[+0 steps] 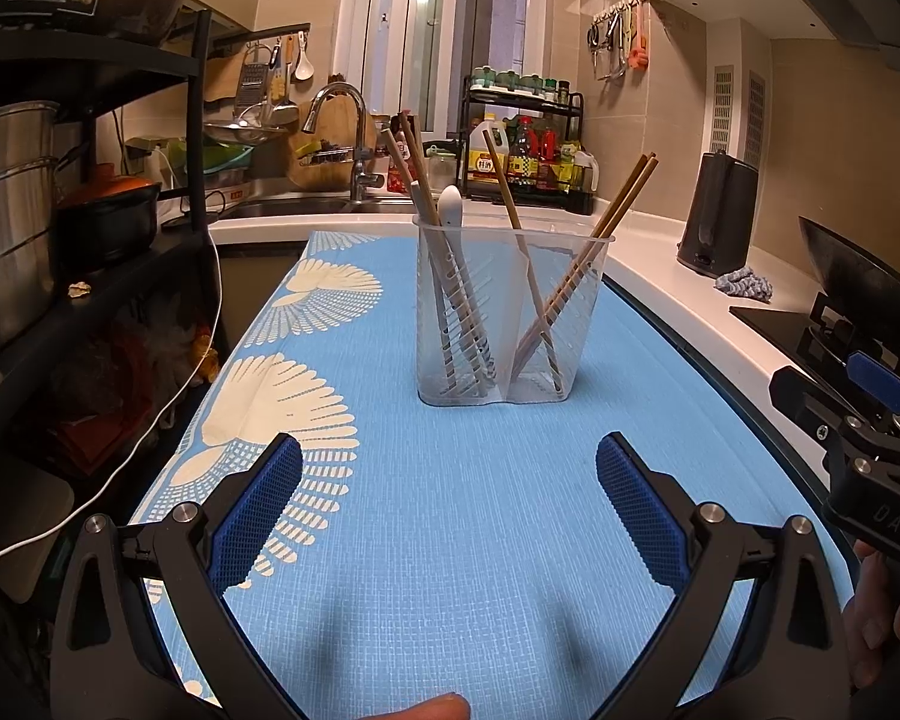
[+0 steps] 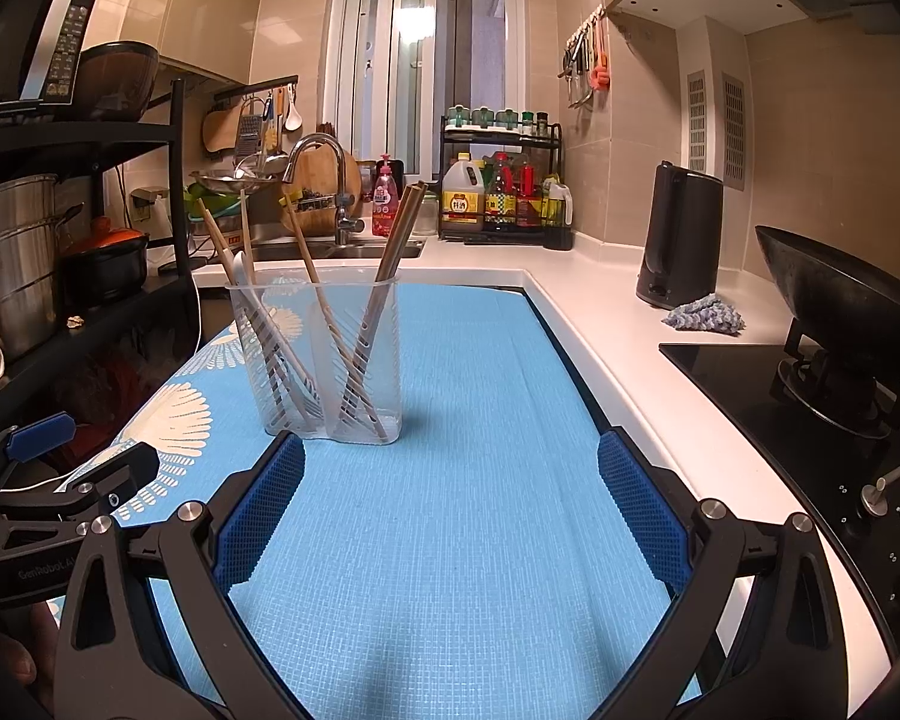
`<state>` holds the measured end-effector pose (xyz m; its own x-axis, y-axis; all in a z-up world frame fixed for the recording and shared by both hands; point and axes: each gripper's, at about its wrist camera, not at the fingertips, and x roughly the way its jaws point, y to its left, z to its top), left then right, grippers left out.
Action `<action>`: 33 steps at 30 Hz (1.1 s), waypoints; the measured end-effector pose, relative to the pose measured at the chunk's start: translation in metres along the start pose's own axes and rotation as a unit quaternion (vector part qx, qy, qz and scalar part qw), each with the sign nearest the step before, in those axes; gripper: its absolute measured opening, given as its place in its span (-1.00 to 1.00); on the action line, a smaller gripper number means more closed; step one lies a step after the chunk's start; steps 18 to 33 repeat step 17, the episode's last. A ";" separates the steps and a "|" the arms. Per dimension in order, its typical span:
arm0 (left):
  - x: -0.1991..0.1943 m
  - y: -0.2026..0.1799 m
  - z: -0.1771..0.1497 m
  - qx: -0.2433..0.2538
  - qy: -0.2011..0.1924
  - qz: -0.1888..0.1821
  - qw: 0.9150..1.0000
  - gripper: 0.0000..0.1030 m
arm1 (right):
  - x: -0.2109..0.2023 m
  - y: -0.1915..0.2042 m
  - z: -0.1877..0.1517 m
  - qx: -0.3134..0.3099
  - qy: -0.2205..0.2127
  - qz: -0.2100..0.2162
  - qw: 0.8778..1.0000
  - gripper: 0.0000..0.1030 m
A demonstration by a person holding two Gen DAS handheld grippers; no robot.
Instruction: Organize utensils
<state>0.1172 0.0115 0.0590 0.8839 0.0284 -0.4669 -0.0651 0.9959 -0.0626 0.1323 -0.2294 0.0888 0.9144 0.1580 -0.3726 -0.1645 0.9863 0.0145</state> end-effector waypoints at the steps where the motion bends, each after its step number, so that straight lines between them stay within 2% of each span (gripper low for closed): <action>1: 0.000 0.000 0.000 0.000 -0.001 0.000 1.000 0.85 | 0.000 0.000 0.000 0.000 0.000 0.000 1.000 0.87; 33: 0.001 0.001 0.000 -0.004 -0.001 0.002 1.000 0.85 | 0.000 0.000 0.001 -0.003 0.001 0.000 1.000 0.87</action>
